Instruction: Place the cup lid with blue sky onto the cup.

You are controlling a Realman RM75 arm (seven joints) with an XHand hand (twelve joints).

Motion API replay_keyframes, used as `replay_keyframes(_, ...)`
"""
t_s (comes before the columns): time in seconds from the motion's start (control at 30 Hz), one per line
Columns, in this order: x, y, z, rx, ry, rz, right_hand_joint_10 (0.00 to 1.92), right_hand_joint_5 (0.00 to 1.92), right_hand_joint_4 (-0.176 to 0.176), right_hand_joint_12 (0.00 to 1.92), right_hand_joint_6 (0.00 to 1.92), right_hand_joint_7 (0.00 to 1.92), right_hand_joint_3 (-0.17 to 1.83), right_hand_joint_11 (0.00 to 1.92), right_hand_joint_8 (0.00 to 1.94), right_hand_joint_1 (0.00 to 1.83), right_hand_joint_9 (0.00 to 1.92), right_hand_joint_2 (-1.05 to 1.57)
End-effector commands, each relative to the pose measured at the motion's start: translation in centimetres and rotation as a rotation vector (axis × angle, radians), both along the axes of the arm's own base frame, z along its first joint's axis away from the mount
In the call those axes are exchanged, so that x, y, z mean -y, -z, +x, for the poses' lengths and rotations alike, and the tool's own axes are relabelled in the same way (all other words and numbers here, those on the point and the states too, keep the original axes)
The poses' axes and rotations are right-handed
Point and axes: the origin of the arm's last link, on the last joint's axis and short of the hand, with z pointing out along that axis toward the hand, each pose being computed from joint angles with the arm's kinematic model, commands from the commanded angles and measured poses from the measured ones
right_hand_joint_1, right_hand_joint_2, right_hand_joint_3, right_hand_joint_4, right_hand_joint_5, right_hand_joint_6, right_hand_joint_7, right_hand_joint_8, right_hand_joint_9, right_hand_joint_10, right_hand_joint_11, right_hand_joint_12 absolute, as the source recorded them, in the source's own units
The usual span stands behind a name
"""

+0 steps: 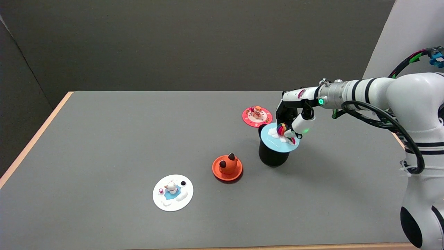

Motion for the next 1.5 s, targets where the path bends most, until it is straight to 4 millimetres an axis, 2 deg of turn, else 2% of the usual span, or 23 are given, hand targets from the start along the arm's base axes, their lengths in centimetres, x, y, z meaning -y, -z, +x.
replay_keyframes(0.03, 0.0, 0.3, -0.2, 0.006, 0.003, 0.007, 0.89, 0.85, -0.176, 1.42, 0.35, 0.94, 0.91, 0.28, 0.44, 1.03, 0.66, 0.79)
replay_keyframes(0.4, 0.0, 0.3, 0.0, 0.002, -0.003, 0.010, 0.73, 0.84, -0.176, 1.40, 0.32, 0.96, 0.92, 0.27, 0.33, 1.01, 0.71, 0.78)
replay_keyframes(0.53, 0.3, 0.2, 0.9, -0.003, -0.026, 0.009, 0.61, 0.83, -0.176, 1.38, 0.32, 0.95, 0.92, 0.26, 0.27, 0.99, 0.73, 0.77)
replay_keyframes(0.6, 0.5, 0.2, 1.4, -0.004, -0.038, 0.007, 0.56, 0.83, -0.176, 1.35, 0.32, 0.93, 0.79, 0.26, 0.29, 0.99, 0.74, 0.83)
replay_keyframes(0.67, 0.6, 0.2, 2.0, -0.005, -0.053, 0.007, 0.59, 0.84, -0.176, 1.33, 0.34, 0.95, 0.91, 0.25, 0.26, 0.96, 0.72, 0.75)
replay_keyframes(0.9, 1.4, 0.7, 4.1, -0.019, -0.105, 0.026, 0.54, 0.84, -0.176, 1.27, 0.37, 0.94, 0.90, 0.24, 0.26, 0.93, 0.70, 0.72)
replay_keyframes(0.97, 1.5, 0.9, 4.3, -0.021, -0.111, 0.031, 0.48, 0.84, -0.176, 1.25, 0.35, 0.91, 0.78, 0.24, 0.28, 0.95, 0.71, 0.76)
replay_keyframes(1.17, 1.9, 1.0, 5.3, -0.022, -0.145, 0.034, 0.45, 0.84, -0.176, 1.22, 0.35, 0.90, 0.79, 0.23, 0.27, 0.95, 0.71, 0.75)
replay_keyframes(1.3, 2.4, 0.8, 6.5, -0.012, -0.230, 0.018, 0.34, 0.81, -0.176, 1.21, 0.34, 0.83, 0.84, 0.22, 0.24, 0.95, 0.69, 0.71)
replay_keyframes(1.33, 2.5, 0.9, 6.5, -0.010, -0.246, 0.016, 0.31, 0.79, -0.176, 1.19, 0.32, 0.82, 0.96, 0.23, 0.21, 0.91, 0.69, 0.66)
replay_keyframes(1.5, 3.4, 2.1, 6.7, 0.046, -0.414, 0.006, 0.25, 0.71, -0.176, 1.05, 0.24, 0.70, 1.04, 0.26, 0.19, 0.88, 0.66, 0.60)
